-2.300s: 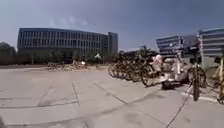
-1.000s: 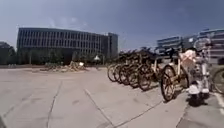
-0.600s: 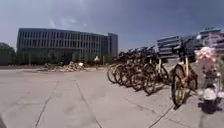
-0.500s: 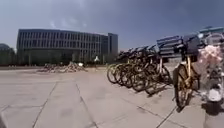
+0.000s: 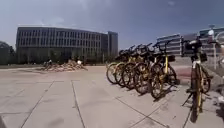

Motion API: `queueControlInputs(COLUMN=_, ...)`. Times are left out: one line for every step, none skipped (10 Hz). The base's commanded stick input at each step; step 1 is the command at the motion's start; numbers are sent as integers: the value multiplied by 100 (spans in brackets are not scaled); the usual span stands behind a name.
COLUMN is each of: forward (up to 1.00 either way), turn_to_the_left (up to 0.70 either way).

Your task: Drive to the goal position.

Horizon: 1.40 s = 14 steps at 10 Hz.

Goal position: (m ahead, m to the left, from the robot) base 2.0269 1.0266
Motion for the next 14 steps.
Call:
queueControlInputs(forward=0, turn_to_the_left=0)
queueControlInputs(forward=0, turn_to_the_left=0)
queueControlInputs(forward=0, turn_to_the_left=0)
queueControlInputs(forward=0, turn_to_the_left=1)
queueControlInputs(forward=0, turn_to_the_left=11)
queueControlInputs(forward=0, turn_to_the_left=57)
queueControlInputs(forward=0, turn_to_the_left=70)
queueControlInputs(forward=0, turn_to_the_left=70)
queueControlInputs(forward=0, turn_to_the_left=70)
queueControlInputs(forward=0, turn_to_the_left=70)
queueControlInputs(forward=0, turn_to_the_left=70)
queueControlInputs(forward=0, turn_to_the_left=70)
queueControlInputs(forward=0, turn_to_the_left=70)
queueControlInputs(forward=0, turn_to_the_left=70)
